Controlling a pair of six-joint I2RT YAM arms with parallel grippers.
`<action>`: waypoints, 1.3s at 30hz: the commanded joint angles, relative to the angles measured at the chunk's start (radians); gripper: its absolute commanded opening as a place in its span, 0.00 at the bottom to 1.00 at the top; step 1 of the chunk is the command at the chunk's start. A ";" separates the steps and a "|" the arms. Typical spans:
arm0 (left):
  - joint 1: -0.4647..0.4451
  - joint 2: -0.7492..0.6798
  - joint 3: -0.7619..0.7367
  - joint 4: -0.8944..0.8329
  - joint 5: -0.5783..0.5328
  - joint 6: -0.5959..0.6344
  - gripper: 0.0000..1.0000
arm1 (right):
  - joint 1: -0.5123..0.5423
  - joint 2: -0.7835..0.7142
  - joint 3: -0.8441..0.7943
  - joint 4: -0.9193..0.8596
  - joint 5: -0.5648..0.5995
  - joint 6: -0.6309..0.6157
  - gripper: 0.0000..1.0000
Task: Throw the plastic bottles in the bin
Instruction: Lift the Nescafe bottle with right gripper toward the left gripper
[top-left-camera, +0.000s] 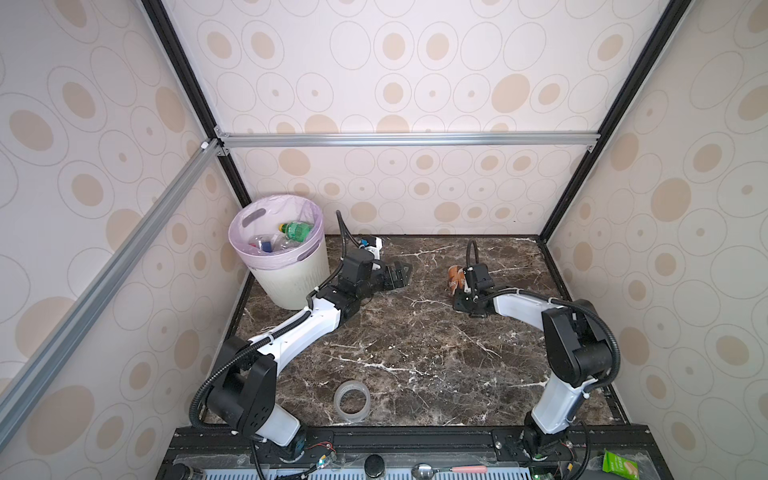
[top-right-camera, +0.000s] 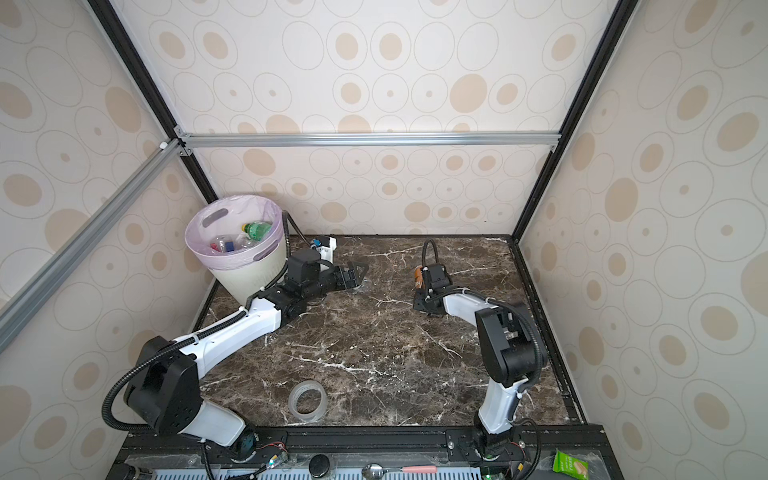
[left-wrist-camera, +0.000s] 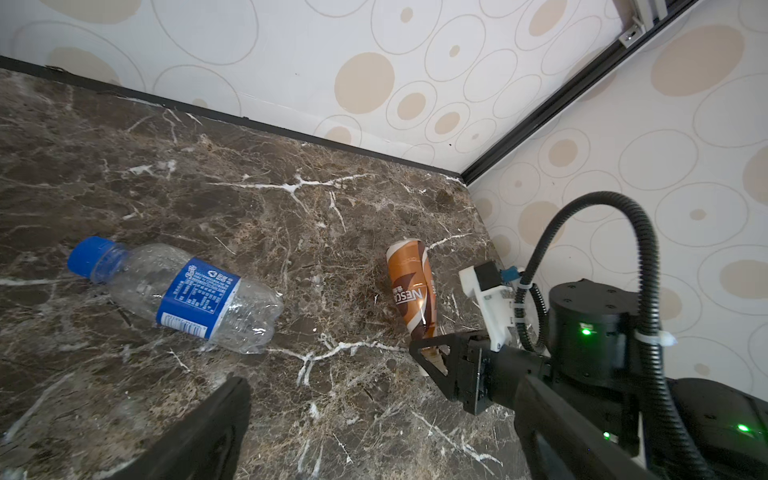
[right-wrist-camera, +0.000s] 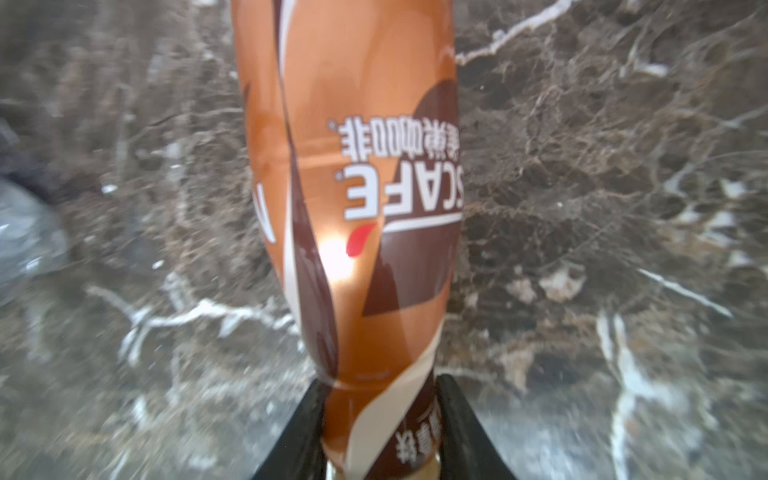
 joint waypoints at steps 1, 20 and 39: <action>0.005 0.030 0.069 -0.011 0.040 -0.014 0.99 | 0.013 -0.101 -0.008 -0.009 -0.029 -0.030 0.26; 0.105 0.042 0.085 0.038 0.215 -0.099 0.96 | 0.320 -0.173 0.164 0.045 -0.096 -0.012 0.26; 0.157 0.024 0.004 0.187 0.304 -0.198 0.72 | 0.412 -0.088 0.248 0.087 -0.108 0.004 0.26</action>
